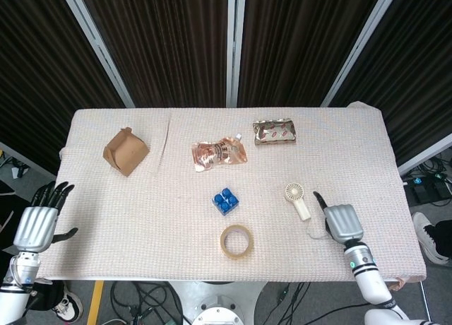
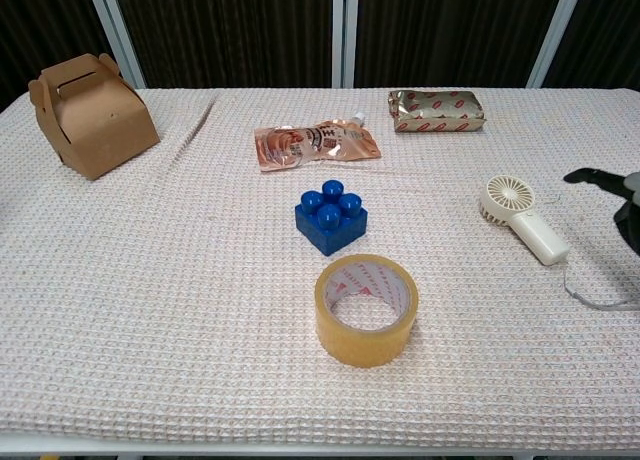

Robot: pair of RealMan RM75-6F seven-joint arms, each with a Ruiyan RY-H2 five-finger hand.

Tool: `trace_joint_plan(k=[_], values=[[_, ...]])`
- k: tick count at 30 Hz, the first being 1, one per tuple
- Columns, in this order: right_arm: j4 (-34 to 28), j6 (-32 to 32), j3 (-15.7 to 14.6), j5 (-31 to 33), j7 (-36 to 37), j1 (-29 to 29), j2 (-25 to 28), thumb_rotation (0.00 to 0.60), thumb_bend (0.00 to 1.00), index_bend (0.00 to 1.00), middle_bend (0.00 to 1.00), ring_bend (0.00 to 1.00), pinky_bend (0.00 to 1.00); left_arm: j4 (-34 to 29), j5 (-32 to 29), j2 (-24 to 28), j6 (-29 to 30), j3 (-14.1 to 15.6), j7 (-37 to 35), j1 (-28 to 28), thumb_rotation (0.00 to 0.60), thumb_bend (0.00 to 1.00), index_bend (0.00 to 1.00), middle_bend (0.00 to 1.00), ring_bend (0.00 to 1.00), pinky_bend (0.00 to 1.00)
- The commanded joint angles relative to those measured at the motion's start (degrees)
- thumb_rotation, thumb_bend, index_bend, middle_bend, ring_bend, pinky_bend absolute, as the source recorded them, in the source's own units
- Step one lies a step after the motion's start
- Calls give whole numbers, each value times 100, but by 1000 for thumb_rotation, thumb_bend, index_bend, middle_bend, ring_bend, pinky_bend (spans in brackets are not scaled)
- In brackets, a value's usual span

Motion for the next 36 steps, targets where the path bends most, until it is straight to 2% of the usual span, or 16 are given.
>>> trace_joint_plan(k=[1,6,17,36], values=[[124,-218,-35,321,-270,194,-303,600,1000,0,911,834,754,20,-20,-1,-10,-2,-3,5,600,0,102,90,0,107],[82,-201,-109,429,-278,238,-366,600,1000,0,912,835,754,63,-47,-12,-13,-21,-34,5,600,0,102,90,0,107],[-25,145,-283,181,-336,249,-401,600,1000,0,912,835,754,101,-33,-25,1,-28,-89,-1,600,0,102,90,0,107],[50,196,-419,365,-419,287,-446,600,1000,0,912,834,754,83,-44,-7,-7,-25,-95,3,600,0,102,90,0,107]])
